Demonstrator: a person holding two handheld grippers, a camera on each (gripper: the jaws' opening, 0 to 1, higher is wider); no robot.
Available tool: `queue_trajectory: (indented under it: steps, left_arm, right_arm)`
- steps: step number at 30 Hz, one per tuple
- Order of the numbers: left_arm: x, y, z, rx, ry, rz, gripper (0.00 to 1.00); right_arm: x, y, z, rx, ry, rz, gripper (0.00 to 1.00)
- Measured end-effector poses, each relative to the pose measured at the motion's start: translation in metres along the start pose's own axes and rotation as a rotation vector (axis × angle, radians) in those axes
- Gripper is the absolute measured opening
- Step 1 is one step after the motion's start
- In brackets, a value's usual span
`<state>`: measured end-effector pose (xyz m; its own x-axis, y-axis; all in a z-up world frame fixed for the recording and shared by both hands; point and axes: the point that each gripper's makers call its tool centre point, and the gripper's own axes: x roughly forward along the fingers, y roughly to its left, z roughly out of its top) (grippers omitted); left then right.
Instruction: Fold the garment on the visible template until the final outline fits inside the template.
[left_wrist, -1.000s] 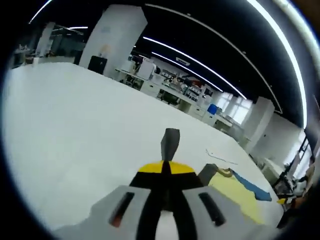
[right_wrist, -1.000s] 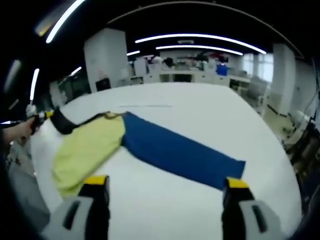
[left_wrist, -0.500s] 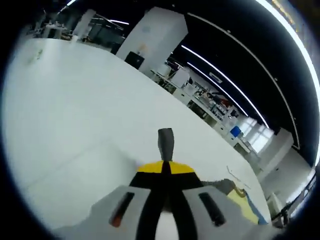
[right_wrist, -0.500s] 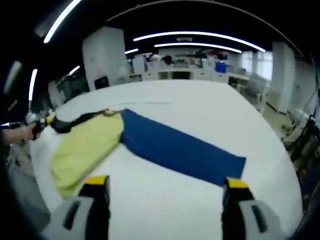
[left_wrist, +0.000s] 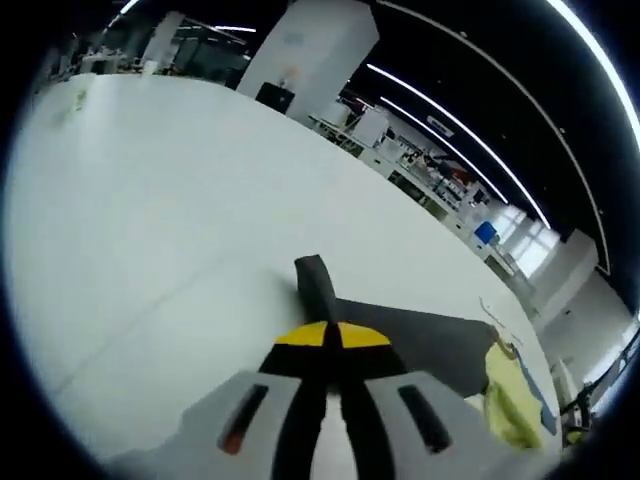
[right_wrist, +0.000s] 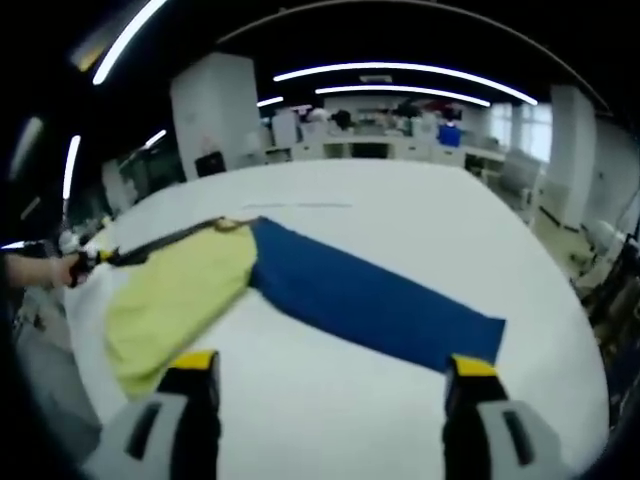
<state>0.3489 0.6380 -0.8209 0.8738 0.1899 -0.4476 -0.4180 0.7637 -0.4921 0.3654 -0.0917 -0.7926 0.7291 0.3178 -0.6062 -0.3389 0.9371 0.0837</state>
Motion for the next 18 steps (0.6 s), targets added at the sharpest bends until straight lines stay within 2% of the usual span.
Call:
queue_trajectory:
  steps: [4,10,13,16,18]
  left_arm:
    - [-0.002,0.001,-0.001,0.037,0.002,0.008,0.0]
    - [0.001,0.008,-0.002,-0.003,0.004,0.038,0.0]
    - [0.003,0.007,-0.005,0.03,0.013,0.039,0.0]
    - [0.005,0.01,-0.005,0.019,0.016,0.052,0.0]
    - [0.005,0.013,-0.009,0.058,0.031,0.065,0.0]
  right_arm:
    - [-0.003,-0.003,-0.001,0.013,-0.003,-0.007,0.93]
    - [-0.006,-0.005,-0.004,0.014,0.002,-0.015,0.93]
    - [-0.007,-0.007,-0.005,0.018,0.003,-0.019,0.93]
    - [-0.008,-0.009,-0.006,0.026,0.001,-0.023,0.93]
    - [-0.009,-0.008,-0.006,0.027,0.0,-0.021,0.93]
